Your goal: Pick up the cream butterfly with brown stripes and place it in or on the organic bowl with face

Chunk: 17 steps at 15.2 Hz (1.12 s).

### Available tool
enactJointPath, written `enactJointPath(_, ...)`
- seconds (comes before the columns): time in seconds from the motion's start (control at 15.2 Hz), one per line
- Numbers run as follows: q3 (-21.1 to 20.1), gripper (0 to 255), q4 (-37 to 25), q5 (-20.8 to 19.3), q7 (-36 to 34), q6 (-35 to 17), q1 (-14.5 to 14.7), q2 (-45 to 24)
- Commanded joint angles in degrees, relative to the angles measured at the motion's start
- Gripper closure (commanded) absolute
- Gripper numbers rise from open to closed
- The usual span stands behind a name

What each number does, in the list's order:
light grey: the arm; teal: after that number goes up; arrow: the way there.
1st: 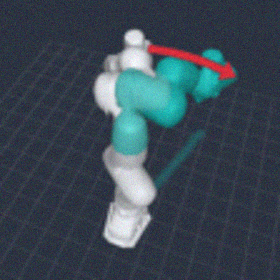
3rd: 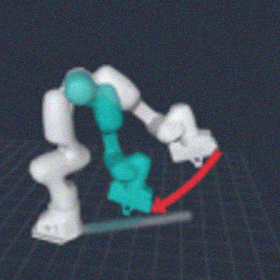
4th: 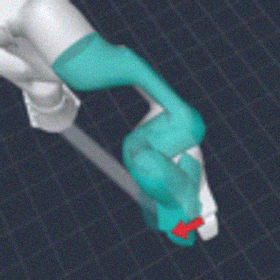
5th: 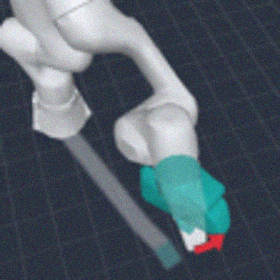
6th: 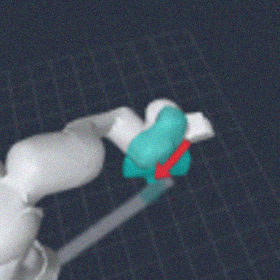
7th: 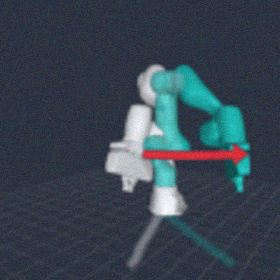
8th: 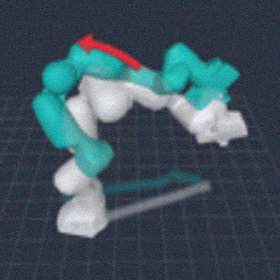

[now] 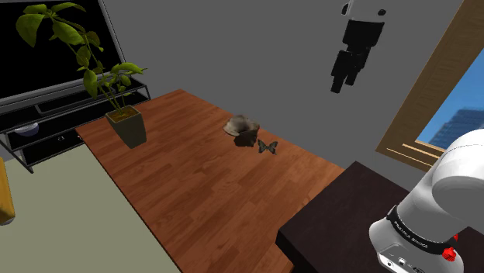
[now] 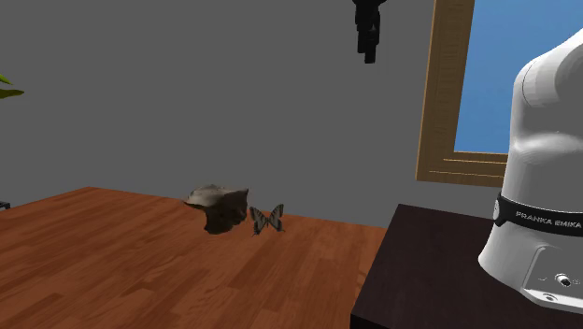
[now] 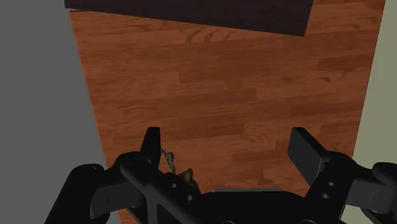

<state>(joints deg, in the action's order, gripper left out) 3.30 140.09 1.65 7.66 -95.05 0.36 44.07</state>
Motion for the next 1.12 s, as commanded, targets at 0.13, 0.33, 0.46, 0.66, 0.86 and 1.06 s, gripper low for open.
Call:
enactJointPath(0.13,0.3,0,2.1,-0.8,1.7,-4.3,0.3,-2.1)
enactJointPath(0.33,0.8,0,4.6,-2.0,4.2,-11.0,0.8,-5.9)
enactJointPath(0.46,1.1,0,5.8,-2.7,5.8,-15.5,1.1,-8.9)
enactJointPath(0.66,1.6,0,7.1,-3.8,8.0,-22.3,1.5,-14.1)
enactJointPath(0.86,2.1,0,7.5,-4.8,10.1,-29.1,1.9,-20.0)
enactJointPath(1.06,2.4,0,7.0,-5.8,12.1,-35.6,2.2,-26.5)
